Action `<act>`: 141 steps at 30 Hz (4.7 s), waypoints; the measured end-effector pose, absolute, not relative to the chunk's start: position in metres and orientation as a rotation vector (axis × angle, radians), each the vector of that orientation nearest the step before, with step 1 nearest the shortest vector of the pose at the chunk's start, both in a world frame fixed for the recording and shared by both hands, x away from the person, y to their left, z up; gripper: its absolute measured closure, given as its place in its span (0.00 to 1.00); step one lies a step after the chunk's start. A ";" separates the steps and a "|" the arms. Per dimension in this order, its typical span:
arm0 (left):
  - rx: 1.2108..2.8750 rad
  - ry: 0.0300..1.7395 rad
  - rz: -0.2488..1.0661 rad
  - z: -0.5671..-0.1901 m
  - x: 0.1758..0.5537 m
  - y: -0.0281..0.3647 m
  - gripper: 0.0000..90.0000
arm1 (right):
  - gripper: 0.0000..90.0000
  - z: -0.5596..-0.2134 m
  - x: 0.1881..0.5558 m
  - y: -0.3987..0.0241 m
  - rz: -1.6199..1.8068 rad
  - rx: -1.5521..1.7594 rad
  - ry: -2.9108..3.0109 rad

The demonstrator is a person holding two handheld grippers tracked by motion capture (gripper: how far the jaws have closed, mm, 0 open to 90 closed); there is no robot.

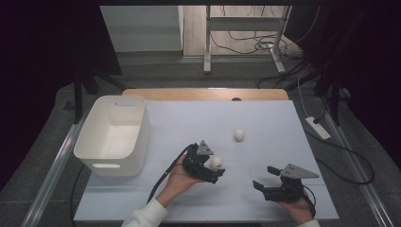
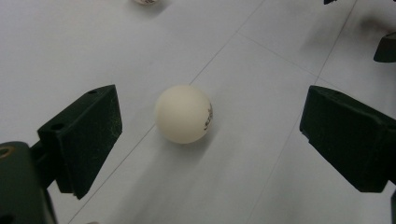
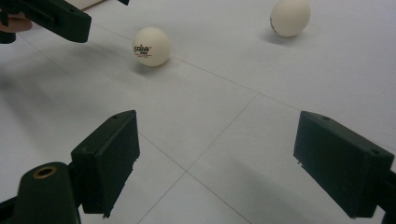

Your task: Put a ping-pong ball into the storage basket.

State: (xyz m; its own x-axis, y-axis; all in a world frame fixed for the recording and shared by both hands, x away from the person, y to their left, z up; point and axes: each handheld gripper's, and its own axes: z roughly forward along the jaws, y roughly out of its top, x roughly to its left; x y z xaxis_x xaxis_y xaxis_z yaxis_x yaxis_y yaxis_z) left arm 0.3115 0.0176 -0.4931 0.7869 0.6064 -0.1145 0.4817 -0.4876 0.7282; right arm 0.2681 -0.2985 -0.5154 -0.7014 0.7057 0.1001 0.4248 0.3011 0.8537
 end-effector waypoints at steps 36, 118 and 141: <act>2.264 0.871 0.132 -0.513 0.329 0.005 0.13 | 0.16 -0.516 0.269 -0.300 1.361 1.034 2.274; 2.153 0.811 0.227 -0.496 0.315 0.036 0.56 | 0.16 -0.515 0.267 -0.301 1.352 1.028 2.265; 2.058 0.807 0.266 -0.485 0.306 0.061 0.56 | 0.16 -0.516 0.267 -0.300 1.343 1.019 2.268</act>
